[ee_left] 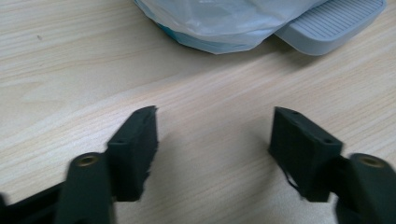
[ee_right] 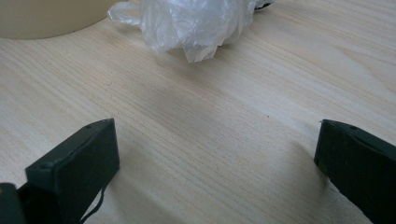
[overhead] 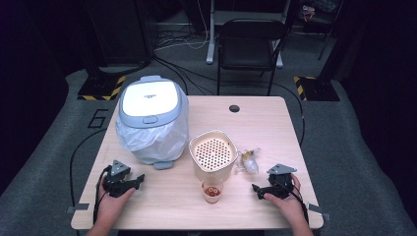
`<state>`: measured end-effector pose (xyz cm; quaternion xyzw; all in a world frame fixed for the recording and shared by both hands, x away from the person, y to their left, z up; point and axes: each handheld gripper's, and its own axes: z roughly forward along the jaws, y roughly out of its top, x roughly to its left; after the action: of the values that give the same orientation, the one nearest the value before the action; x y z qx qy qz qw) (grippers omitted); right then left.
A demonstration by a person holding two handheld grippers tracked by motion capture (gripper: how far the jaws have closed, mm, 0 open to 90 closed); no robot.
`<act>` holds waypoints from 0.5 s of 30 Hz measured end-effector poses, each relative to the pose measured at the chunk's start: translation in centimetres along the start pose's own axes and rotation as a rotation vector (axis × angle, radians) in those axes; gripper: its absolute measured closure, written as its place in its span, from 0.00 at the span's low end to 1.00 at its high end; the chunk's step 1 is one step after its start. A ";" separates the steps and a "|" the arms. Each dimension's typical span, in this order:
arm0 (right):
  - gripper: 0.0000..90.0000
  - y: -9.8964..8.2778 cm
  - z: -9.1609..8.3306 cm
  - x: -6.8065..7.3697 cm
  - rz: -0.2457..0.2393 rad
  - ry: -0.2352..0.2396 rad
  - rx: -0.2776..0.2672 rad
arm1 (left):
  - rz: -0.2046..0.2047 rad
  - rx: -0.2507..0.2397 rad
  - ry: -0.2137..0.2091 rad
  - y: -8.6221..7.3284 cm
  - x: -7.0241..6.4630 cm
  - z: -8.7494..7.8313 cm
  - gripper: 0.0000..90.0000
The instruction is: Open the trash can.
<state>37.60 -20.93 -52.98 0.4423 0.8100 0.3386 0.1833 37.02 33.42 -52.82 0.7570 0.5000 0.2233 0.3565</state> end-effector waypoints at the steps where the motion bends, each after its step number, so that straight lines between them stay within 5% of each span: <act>1: 0.00 0.0 0.0 0.0 -0.003 -0.001 0.001 | 0.000 0.012 -0.007 0.1 0.0 -0.2 0.45; 6: 0.00 0.0 0.0 0.0 0.000 0.000 0.001 | -0.036 -0.020 0.006 0.2 -0.5 -0.8 0.49; 8: 0.00 0.0 0.0 0.0 -0.001 -0.001 -0.002 | -0.055 -0.026 -0.064 0.4 -0.8 -1.0 0.61; 13: 0.00 0.0 0.0 0.0 0.000 0.000 -0.001 | -0.047 -0.042 -0.067 1.0 -1.8 -1.2 0.68; 15: 0.00 0.0 0.0 0.0 0.000 0.001 0.001 | -0.045 -0.057 -0.076 1.4 -2.1 -1.4 0.78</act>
<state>37.61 -20.94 -52.96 0.4423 0.8103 0.3383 0.1827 36.01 31.61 -50.83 0.7432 0.4962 0.2004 0.4016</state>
